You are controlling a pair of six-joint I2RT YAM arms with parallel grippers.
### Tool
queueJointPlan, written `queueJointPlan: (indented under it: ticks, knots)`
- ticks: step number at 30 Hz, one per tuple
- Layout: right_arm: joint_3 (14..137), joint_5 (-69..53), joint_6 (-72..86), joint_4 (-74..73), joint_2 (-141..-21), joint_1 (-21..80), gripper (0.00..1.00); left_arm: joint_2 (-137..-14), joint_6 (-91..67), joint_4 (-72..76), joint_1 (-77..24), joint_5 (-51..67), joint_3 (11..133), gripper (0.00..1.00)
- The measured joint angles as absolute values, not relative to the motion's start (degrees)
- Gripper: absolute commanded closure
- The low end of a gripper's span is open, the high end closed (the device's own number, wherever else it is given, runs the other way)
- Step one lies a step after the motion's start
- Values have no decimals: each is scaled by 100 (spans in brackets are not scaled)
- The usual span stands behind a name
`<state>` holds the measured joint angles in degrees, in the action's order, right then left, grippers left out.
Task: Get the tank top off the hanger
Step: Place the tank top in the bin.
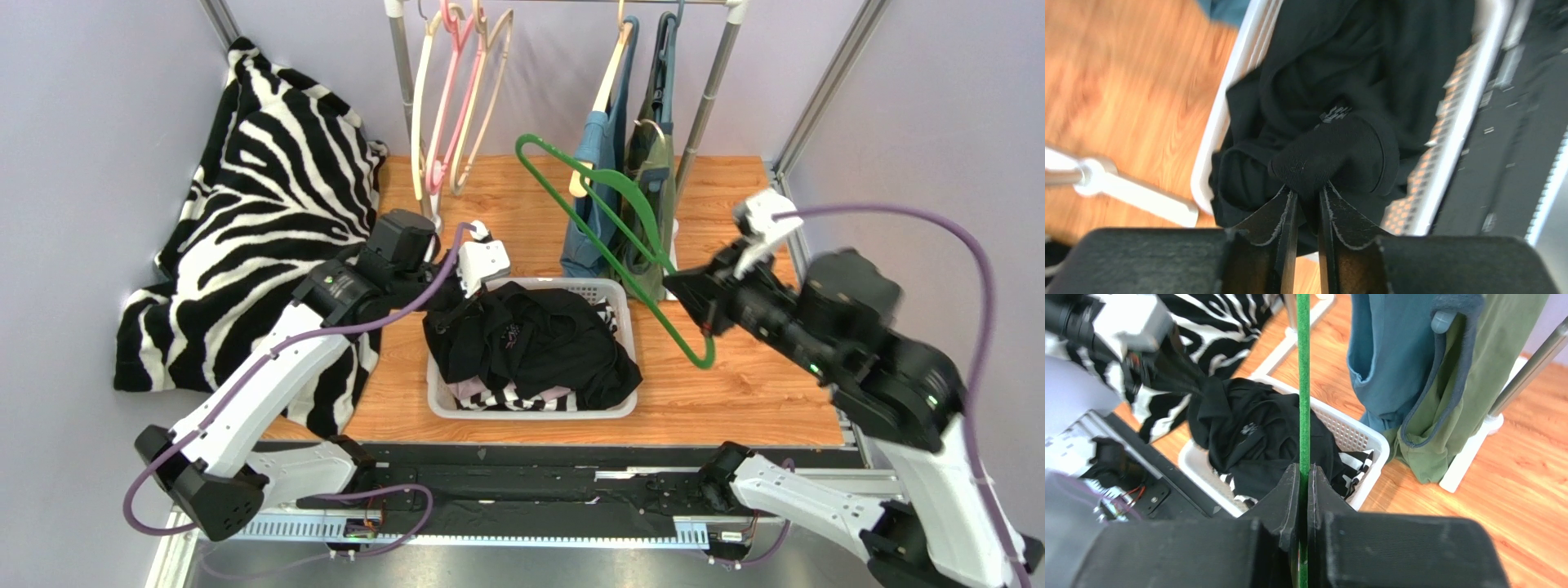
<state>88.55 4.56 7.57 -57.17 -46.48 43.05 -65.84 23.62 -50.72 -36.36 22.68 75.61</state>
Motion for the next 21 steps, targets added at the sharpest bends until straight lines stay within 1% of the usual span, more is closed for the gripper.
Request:
queueJointPlan:
  ticks: [3,5,9,14,16,17,20,21]
  knots:
    - [9011,705,943,-5706,-5166,4305,100,-6698,2436,-4814,-3634,1977,7126,79]
    - [9050,856,1098,-5699,-5349,4305,100,-6768,2436,-4591,-3647,1852,6886,79]
    - [9050,1140,1337,-5739,-5275,4305,100,-7008,2418,-4115,-3732,1570,6508,73]
    - [9091,1632,1468,-5931,-4836,4305,100,-7546,2440,-3568,-3944,1194,6182,66]
    - [9159,1800,1483,-6075,-4678,4305,100,-7767,2440,-3424,-3981,1140,6095,60]
    - [9179,1868,1485,-6119,-4622,4305,100,-7872,2436,-3365,-4003,1135,6055,55]
    - [9223,2038,1500,-6230,-4536,4305,100,-8058,2423,-3271,-4045,1105,5996,17]
    - [9229,2067,1500,-6241,-4550,4305,100,-8068,2443,-3262,-4058,1096,5990,1]
